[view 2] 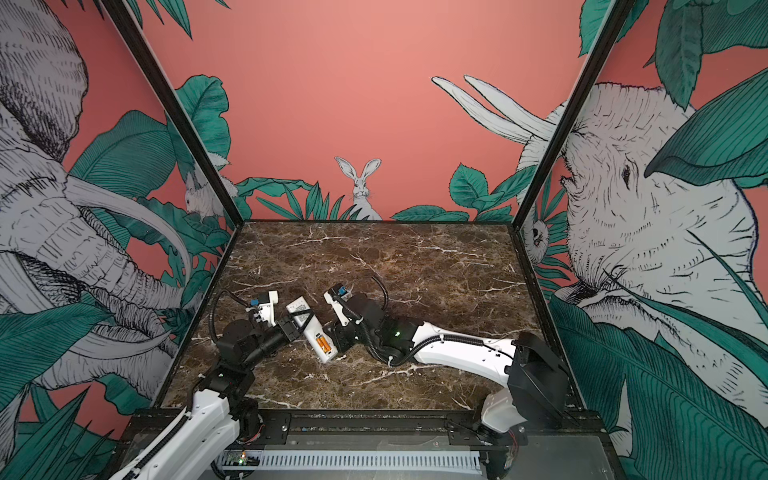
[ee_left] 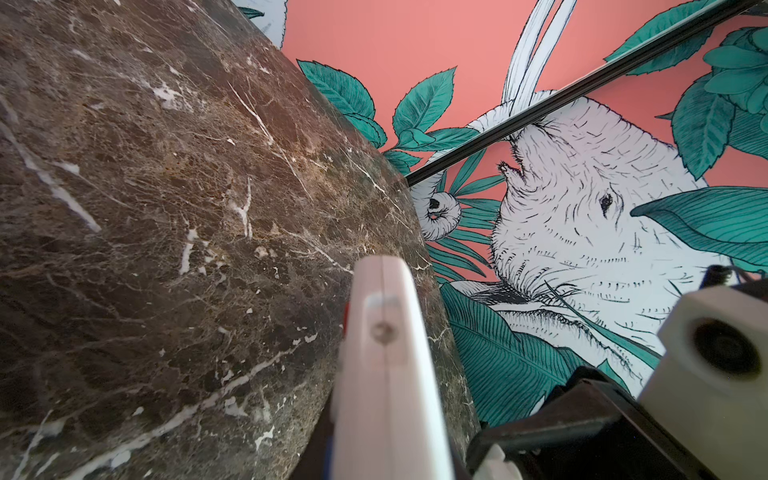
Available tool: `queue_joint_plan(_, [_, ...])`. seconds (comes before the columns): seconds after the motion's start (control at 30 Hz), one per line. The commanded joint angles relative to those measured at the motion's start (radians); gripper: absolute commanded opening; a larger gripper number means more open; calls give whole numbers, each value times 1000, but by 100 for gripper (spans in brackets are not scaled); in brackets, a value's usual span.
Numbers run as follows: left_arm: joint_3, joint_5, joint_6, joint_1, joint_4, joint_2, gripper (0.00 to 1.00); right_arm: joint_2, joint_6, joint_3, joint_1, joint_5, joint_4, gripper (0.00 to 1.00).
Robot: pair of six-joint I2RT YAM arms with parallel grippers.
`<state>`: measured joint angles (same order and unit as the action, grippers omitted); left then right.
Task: Load the batteries into the remote control
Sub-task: 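Lift the white cover and carry it with the right gripper to the remote, then align the white cover over the battery compartment with the right gripper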
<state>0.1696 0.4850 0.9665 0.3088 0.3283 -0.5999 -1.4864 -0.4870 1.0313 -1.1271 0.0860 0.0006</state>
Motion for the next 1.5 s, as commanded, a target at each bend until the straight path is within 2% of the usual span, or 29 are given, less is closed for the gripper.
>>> queue_joint_plan(0.0, [-9, -6, 8, 2, 46, 13, 0, -11, 5, 9, -15, -21, 53, 6])
queue_joint_plan(1.47, [-19, -11, 20, 2, 54, 22, 0, -106, 38, 53, -65, -86, 53, 1])
